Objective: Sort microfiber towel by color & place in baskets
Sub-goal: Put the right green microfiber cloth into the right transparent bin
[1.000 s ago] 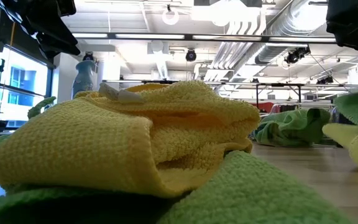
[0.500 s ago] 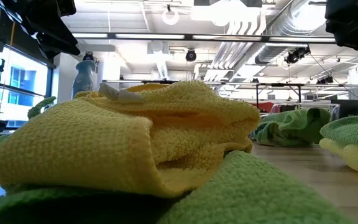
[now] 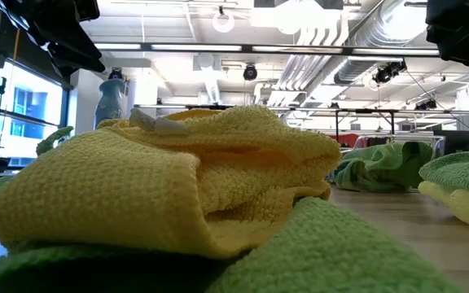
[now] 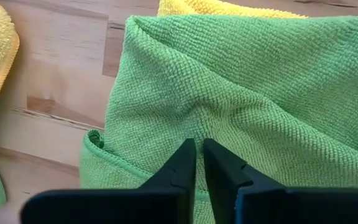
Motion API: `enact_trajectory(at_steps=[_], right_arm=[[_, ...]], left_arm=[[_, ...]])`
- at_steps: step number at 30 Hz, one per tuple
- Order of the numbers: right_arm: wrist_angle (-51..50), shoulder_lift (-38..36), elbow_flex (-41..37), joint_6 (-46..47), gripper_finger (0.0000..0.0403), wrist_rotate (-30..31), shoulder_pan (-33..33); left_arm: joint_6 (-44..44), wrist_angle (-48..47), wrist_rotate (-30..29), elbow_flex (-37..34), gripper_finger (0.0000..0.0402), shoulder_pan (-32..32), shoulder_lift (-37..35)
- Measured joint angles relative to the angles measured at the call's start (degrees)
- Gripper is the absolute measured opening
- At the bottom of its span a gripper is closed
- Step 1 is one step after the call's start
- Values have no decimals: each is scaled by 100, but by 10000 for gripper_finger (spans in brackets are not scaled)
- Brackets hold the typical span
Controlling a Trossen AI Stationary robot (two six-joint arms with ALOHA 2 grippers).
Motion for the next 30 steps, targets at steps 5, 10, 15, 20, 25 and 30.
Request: enact_trajectory(at_steps=[5, 10, 15, 20, 25, 30], right_arm=[[94, -23, 0, -18, 3, 1, 0], [234, -305, 4, -24, 1, 332, 37], [146, -669, 9, -44, 1, 771, 50], [58, -780, 9, -11, 1, 753, 50], [28, -666, 9, 7, 14, 684, 50], [-35, -477, 9, 43, 58, 304, 50]], left_arm=[[-7, -2, -1, 0, 119, 0, 0], [-9, -2, 0, 0, 119, 0, 2], [-12, -1, 2, 0, 119, 0, 1], [-13, -2, 80, 0, 119, 0, 2], [-14, -2, 92, 0, 119, 0, 0], [-13, -2, 90, 0, 119, 0, 1]])
